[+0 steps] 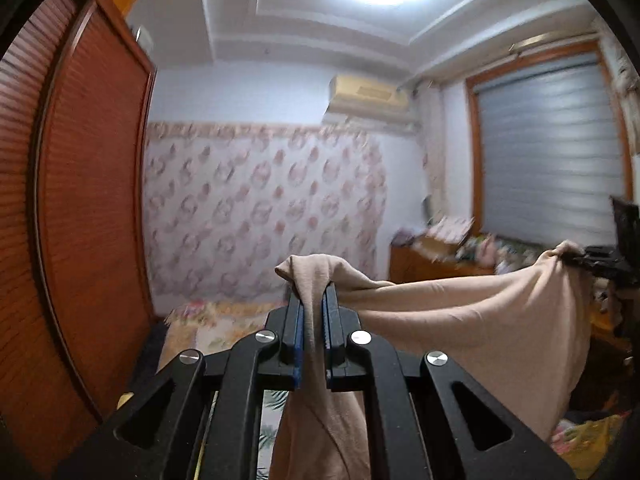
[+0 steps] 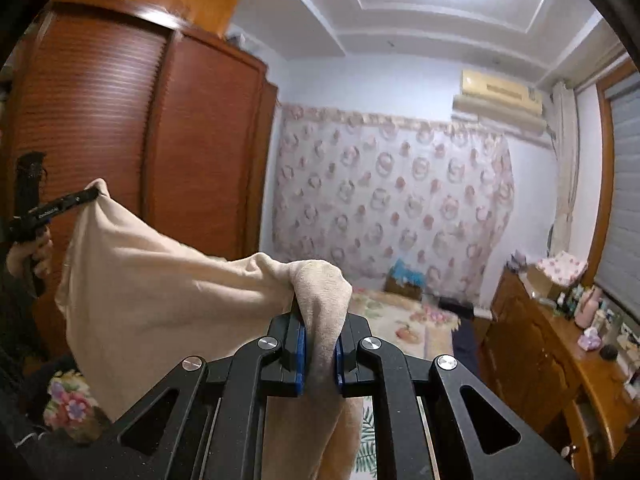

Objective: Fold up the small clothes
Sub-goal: 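Grasp the shirt edge with the left tool while the right tool grasps and lifts, then lay the lifted shirt flat on the bed and open both tools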

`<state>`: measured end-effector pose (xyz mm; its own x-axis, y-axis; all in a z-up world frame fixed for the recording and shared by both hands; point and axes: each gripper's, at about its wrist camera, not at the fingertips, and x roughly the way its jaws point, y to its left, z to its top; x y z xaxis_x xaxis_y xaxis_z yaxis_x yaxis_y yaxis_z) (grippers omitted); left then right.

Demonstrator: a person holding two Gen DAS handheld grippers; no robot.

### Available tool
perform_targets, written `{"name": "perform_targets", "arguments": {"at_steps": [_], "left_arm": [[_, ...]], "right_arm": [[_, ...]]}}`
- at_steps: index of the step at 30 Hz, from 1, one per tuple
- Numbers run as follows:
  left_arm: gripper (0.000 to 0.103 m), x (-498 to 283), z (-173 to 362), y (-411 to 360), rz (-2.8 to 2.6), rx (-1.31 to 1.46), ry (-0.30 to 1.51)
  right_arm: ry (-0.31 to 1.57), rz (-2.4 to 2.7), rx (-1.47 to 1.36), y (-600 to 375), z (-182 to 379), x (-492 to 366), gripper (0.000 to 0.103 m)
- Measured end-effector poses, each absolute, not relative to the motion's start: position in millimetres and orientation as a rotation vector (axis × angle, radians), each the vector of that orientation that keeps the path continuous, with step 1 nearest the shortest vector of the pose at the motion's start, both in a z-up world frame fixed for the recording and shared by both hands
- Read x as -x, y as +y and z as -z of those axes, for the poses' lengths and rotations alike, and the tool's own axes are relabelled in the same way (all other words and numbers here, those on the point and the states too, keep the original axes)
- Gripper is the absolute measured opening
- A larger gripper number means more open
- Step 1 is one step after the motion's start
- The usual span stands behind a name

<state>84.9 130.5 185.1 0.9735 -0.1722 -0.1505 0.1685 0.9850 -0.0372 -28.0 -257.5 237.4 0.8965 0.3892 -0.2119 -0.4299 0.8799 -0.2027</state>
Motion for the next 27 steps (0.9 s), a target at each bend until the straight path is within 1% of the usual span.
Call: {"name": "perform_targets", "arguments": {"at_steps": [5, 6, 7, 8, 9, 10, 12, 13, 14, 15, 16, 22, 23, 27], "left_arm": [[0.008, -196.5, -110.3, 135.7, 0.126, 0.011, 0.331], [0.011, -227.6, -87.6, 137.1, 0.126, -0.006, 0.39], [0.017, -248.6, -73.9, 138.2, 0.13, -0.017, 0.435], [0.021, -266.9, -60.3, 139.9, 0.13, -0.022, 0.477], [0.027, -284.6, -44.8, 142.1, 0.114, -0.025, 0.512], [0.041, -290.7, -36.3, 143.1, 0.113, -0.017, 0.522], [0.053, -303.8, -20.9, 145.8, 0.119, -0.003, 0.551], [0.06, -305.8, -15.9, 145.6, 0.115, -0.004, 0.561], [0.065, -306.1, -7.3, 146.5, 0.118, -0.007, 0.573], [0.072, -307.3, -5.9, 146.5, 0.121, -0.007, 0.58], [0.077, -306.0, -2.5, 145.8, 0.121, -0.007, 0.588], [0.077, -307.3, 12.1, 143.1, 0.138, -0.031, 0.645], [0.077, -305.8, 14.1, 141.9, 0.142, -0.029, 0.653], [0.077, -297.5, 18.1, 139.3, 0.17, -0.013, 0.68]], "right_arm": [[0.311, -0.392, 0.288, -230.9, -178.4, -95.4, 0.011], [0.335, -0.378, 0.294, -224.1, -162.1, -123.8, 0.011], [0.364, -0.37, 0.288, -218.9, -146.4, -150.3, 0.011], [0.399, -0.362, 0.275, -214.7, -134.1, -172.7, 0.019], [0.46, -0.337, 0.262, -208.1, -118.4, -202.9, 0.033], [0.504, -0.307, 0.255, -204.5, -104.3, -223.8, 0.038], [0.546, -0.286, 0.239, -198.3, -78.5, -255.7, 0.047], [0.561, -0.289, 0.244, -195.6, -66.3, -265.8, 0.049], [0.57, -0.293, 0.245, -194.1, -56.9, -272.6, 0.049], [0.577, -0.298, 0.242, -192.8, -51.5, -282.1, 0.05], [0.584, -0.303, 0.24, -190.9, -48.9, -291.9, 0.05], [0.612, -0.336, 0.208, -195.4, -35.9, -315.3, 0.051], [0.615, -0.335, 0.204, -205.1, -49.7, -318.0, 0.052], [0.615, -0.346, 0.184, -219.9, -67.0, -292.0, 0.052]]}}
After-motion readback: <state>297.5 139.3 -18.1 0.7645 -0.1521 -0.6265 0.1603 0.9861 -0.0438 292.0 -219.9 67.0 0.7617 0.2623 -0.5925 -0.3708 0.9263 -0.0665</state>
